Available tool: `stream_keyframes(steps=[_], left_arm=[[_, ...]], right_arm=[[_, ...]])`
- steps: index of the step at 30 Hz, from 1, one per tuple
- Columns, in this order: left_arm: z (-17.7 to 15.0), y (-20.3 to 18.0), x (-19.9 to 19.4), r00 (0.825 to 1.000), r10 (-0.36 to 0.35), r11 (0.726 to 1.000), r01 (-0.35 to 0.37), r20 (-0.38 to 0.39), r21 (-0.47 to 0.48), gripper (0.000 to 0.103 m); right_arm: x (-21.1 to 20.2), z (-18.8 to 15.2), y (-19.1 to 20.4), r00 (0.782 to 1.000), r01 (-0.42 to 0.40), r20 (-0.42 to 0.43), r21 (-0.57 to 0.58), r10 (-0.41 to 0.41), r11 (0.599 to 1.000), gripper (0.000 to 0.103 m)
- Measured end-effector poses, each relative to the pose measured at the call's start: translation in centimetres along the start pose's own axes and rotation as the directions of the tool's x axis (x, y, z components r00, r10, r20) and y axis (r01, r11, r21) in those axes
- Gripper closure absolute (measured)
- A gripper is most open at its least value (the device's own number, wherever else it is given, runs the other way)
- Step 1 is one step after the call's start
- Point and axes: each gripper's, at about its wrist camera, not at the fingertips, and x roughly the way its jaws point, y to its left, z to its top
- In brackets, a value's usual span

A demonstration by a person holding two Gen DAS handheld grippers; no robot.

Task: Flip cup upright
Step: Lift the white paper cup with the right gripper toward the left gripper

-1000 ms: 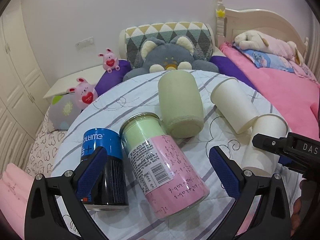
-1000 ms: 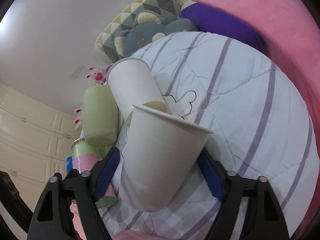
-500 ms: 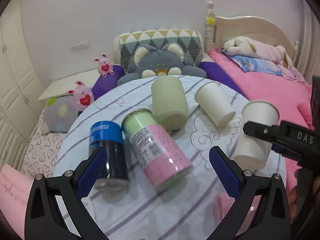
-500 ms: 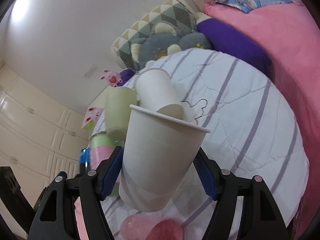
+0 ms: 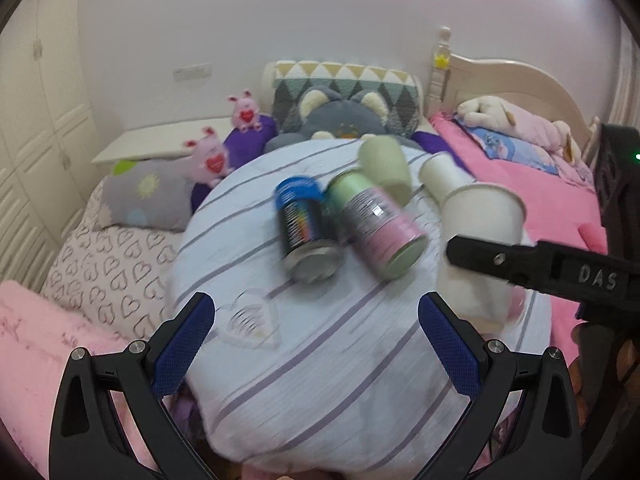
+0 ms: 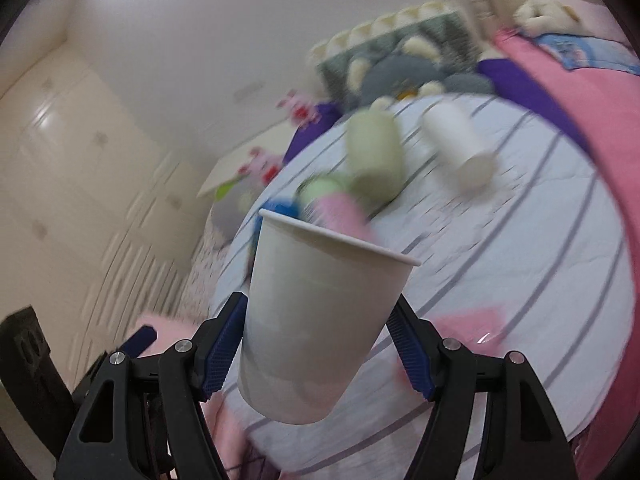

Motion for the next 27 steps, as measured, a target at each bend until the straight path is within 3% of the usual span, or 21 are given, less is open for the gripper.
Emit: stream_keyframes(steps=[6,12,18,27], left_arm=[[-3.0,2.5,0.5,0.997,0.051,0.999,-0.051,-0.063,0.0,0.0],[-4.1,3.3,2.1,0.992,0.048,0.998,-0.051,-0.113,-0.03,0.0],[-4.1,3.0,2.5,0.992,0.015,0.999,-0.02,-0.124,-0.041,0.0],[-3.5,0.1,3.2,0.988,-0.046,0.999,0.044,-0.147,-0.012,0.0]], right_arm=[[5.4,-2.7,1.9,0.987,-0.026,-0.158,-0.02,0.023,0.999,0.031],[9.6,-4.4,2.4,0.961,0.02,-0.275,-0.042,-0.031,0.999,0.031],[9.5,-3.8,1.8,0.964,0.029,-0.263,-0.044,-0.04,0.999,0.025],[3.8,-3.2,1.6,0.988,0.066,-0.128,-0.122,-0.081,0.99,0.021]])
